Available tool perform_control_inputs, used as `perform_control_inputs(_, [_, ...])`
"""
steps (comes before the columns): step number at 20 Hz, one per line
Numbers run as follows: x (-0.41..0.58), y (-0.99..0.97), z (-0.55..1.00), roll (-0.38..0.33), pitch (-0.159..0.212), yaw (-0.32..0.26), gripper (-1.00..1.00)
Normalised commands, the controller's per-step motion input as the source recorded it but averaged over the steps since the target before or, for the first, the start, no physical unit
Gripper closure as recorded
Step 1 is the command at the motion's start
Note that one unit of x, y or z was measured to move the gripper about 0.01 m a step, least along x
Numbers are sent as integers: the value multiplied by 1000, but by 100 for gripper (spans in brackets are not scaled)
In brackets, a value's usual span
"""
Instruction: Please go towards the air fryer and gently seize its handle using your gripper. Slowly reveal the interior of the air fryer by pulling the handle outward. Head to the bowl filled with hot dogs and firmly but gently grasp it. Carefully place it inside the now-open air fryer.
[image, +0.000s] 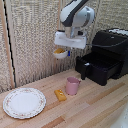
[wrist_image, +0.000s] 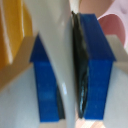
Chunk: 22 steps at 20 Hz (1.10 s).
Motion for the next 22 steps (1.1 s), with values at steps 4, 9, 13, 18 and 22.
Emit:
perform_control_inputs(4, [-66,-611,512,18,24,-195,100])
perform_control_inputs(9, [-77,-616,350,8,3,-201,100])
perform_control_inputs(13, [-67,-536,149,0,0,-241,100])
perform_control_inputs(18, [-31,-619,82,0,-9,-212,100])
perform_control_inputs(22, [0,-678,0,0,-28,-190,100])
